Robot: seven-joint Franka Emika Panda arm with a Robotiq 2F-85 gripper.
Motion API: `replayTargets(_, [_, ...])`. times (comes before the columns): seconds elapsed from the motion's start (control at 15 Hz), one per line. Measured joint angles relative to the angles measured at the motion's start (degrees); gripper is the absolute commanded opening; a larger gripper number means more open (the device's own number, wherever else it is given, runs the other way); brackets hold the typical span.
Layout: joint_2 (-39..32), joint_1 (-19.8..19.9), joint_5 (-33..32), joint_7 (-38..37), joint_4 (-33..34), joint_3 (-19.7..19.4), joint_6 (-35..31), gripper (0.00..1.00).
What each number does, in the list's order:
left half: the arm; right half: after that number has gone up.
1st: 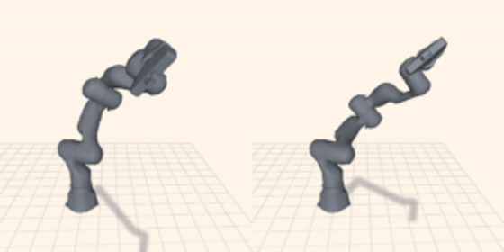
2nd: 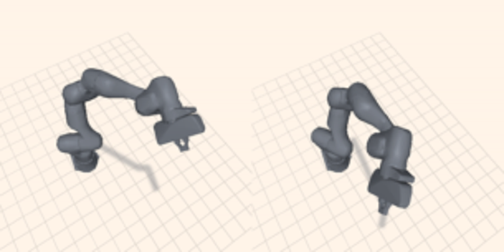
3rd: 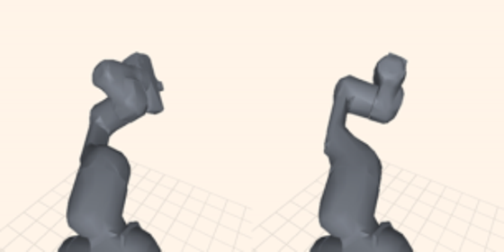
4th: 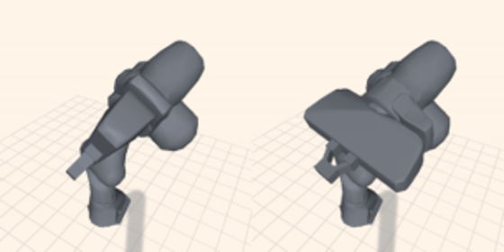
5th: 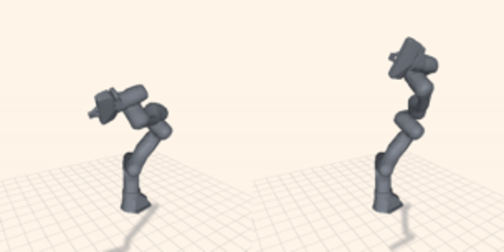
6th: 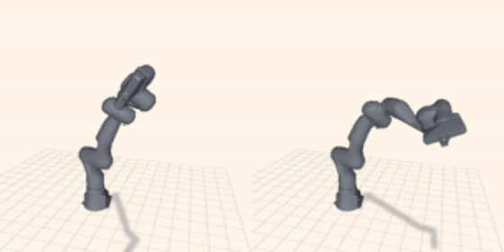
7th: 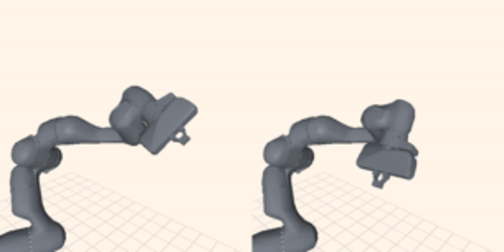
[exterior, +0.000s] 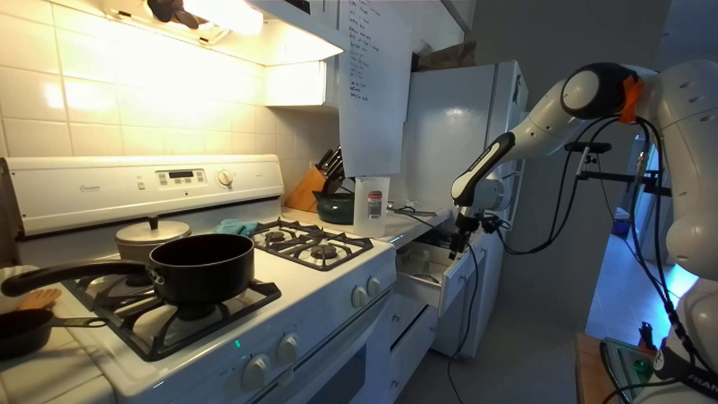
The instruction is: Open the topmost drawer on the right then remove one clear bottle and place it on the counter.
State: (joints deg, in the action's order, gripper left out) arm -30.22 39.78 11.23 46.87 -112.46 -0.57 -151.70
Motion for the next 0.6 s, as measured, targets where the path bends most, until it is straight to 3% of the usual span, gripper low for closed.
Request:
replayTargets(0.2, [-0.4,0.4,2.0,-0.3,0.2,0.8,-7.4,1.0])
replayTargets(0.4, [-2.3,1.5,2.4,-0.3,0.3,4.9,-19.2,1.0])
replayTargets(0.6, [-4.9,2.1,1.9,-2.4,0.8,7.6,-23.7,1.0])
